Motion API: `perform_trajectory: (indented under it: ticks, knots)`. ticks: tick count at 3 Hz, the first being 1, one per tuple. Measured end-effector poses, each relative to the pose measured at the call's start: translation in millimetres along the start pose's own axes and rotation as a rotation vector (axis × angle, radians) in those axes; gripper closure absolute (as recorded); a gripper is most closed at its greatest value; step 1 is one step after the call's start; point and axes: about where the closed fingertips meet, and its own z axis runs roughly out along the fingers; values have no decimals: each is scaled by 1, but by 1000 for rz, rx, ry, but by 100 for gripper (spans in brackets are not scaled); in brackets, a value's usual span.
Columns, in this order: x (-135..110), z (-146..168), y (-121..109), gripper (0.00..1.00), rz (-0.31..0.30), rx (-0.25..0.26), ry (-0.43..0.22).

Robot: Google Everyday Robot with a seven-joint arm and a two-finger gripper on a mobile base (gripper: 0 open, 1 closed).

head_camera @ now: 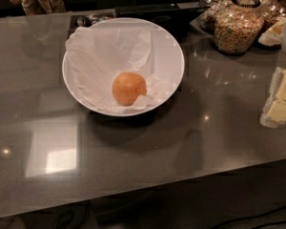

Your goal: Pick orange from white bowl

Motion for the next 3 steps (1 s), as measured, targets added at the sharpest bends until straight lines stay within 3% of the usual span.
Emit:
perform_trajectory:
  ticks: [1, 2, 3]
  knots:
    - [-1, 0, 0, 0, -1, 1, -1]
    - [-31, -3, -6, 0, -51, -19, -30]
    - [-69, -2, -9, 0, -142, -52, -46]
